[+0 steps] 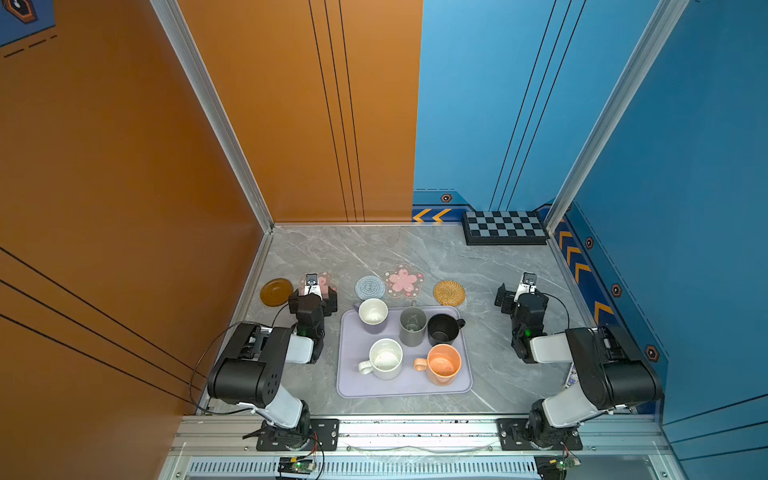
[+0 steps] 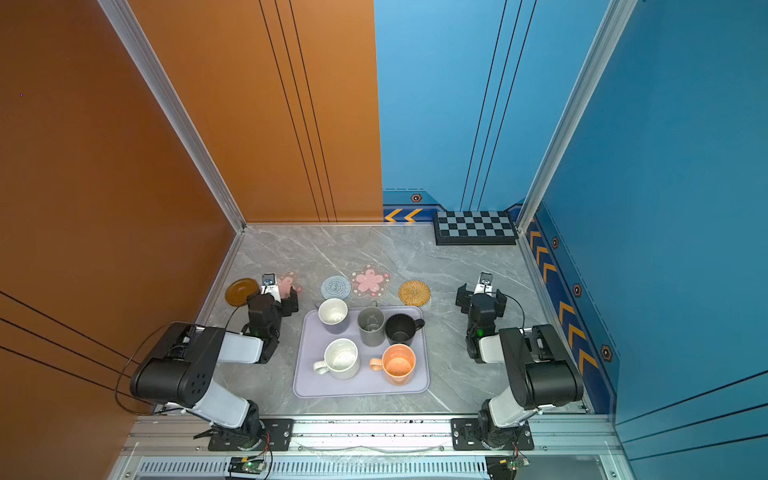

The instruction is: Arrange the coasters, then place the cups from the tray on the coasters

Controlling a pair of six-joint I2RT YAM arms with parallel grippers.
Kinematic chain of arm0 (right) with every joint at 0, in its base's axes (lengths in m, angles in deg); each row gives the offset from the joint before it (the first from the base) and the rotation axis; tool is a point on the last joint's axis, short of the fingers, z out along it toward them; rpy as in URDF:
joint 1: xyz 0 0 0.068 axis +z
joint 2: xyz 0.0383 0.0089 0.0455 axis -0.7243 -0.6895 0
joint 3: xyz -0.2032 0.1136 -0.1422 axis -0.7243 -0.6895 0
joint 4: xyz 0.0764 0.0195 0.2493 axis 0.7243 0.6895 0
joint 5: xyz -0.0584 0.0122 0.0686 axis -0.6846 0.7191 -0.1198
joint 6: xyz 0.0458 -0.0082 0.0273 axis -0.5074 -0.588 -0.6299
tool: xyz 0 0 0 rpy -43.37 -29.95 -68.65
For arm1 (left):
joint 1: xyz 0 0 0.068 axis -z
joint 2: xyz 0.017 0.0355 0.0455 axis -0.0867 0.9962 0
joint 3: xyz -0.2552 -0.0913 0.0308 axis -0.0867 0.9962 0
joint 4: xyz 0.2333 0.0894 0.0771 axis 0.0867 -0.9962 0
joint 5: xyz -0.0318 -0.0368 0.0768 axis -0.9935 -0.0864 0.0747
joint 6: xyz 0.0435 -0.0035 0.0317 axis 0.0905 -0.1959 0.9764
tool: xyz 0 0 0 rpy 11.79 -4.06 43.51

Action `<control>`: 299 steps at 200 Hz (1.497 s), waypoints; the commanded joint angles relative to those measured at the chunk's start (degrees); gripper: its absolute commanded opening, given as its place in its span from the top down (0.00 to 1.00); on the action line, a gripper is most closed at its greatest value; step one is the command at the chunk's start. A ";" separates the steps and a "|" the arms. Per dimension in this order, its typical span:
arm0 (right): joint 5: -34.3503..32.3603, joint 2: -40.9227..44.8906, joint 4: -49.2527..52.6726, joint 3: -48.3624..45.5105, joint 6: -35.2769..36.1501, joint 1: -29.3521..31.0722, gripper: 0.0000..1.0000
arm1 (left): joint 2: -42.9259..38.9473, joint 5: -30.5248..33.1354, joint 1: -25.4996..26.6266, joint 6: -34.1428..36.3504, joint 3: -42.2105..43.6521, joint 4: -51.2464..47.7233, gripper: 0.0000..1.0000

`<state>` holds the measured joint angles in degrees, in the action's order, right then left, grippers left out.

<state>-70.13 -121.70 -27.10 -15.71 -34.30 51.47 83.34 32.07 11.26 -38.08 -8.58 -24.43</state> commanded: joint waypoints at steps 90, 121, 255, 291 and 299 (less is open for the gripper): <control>0.92 0.32 1.47 0.89 -0.49 -0.49 0.00 | 0.27 0.04 -0.40 0.30 -0.52 0.93 0.02; 1.32 0.29 1.62 0.98 -0.52 -0.56 0.00 | 0.31 0.05 -0.42 0.33 -0.48 0.93 0.02; 6.85 0.55 3.54 1.73 -0.49 -2.14 0.00 | 0.25 -0.51 -0.66 0.20 -0.67 0.49 0.02; 6.93 0.51 3.45 1.74 -0.47 -2.16 0.00 | -1.80 0.67 -0.33 0.12 -0.74 -1.19 0.02; 6.96 0.51 3.44 1.70 -0.48 -2.16 0.00 | -2.61 1.80 -0.20 0.08 -0.61 -1.26 0.02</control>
<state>-64.09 -121.70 -25.02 -14.74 -34.35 49.72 83.19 32.07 10.93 -38.08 -8.58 -24.67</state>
